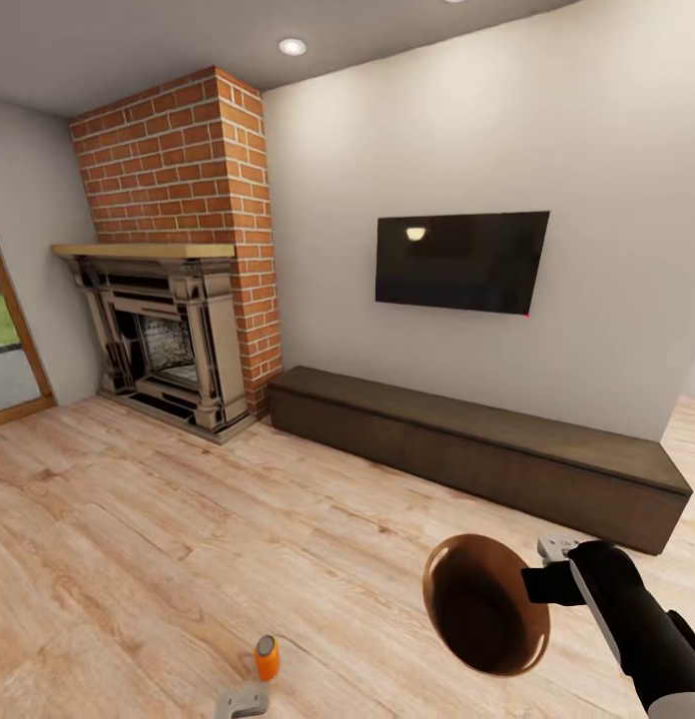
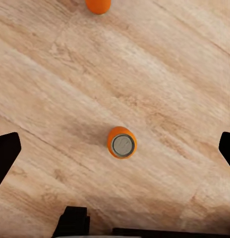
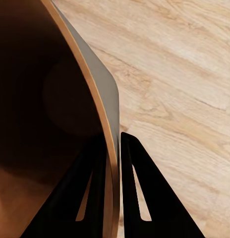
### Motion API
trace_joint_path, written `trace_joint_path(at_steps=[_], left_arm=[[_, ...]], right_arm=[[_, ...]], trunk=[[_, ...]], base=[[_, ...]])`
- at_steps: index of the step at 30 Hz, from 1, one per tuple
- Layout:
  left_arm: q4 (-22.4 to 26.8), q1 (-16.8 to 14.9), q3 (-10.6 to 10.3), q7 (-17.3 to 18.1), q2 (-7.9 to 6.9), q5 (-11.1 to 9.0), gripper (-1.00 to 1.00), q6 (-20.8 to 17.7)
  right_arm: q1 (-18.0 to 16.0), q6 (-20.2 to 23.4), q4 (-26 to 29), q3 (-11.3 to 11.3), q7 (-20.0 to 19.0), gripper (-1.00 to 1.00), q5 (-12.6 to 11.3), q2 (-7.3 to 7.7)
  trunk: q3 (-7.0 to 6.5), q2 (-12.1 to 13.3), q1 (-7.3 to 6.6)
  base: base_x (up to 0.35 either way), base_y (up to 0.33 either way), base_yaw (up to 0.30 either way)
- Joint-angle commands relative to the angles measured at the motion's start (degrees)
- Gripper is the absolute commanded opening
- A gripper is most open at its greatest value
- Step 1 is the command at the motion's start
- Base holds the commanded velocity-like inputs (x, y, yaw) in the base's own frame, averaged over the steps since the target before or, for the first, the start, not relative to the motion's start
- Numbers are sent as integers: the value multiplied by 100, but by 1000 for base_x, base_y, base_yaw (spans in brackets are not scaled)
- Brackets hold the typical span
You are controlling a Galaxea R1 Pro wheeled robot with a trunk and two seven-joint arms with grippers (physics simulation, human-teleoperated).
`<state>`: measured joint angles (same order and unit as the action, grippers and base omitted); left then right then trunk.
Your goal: Put the three can of soda from the living room inside the tash can in the kitchen.
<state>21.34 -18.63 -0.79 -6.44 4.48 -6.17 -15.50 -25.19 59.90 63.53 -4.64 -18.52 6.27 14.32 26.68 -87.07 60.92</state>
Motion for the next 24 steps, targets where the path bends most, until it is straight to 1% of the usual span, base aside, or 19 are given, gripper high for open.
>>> trace_joint_path(at_steps=[1, 8, 14, 18, 24], left_arm=[[-48, 0, 0, 4, 0, -2, 100, 5], [-119, 0, 0, 10, 3, -3, 100, 9], [-128, 0, -3, 16, 56, 1, 100, 17], [-137, 0, -8, 19, 67, 13, 100, 152], [-146, 0, -13, 20, 76, 18, 100, 235]], right_arm=[[-4, 10, 2, -2, -38, -100, -92, 0], [-1, 10, 2, -2, -38, -100, -95, -2], [0, 10, 2, -2, -38, -100, -93, 0], [0, 10, 2, -2, -38, -100, -92, -2], [-3, 10, 2, -2, -38, -100, -91, 0]], trunk=[[17, -42, 22], [143, -323, 176], [251, -563, 308], [323, -724, 396], [430, -964, 528]], base=[[0, 0, 0], [0, 0, 0], [0, 0, 0], [0, 0, 0], [0, 0, 0]])
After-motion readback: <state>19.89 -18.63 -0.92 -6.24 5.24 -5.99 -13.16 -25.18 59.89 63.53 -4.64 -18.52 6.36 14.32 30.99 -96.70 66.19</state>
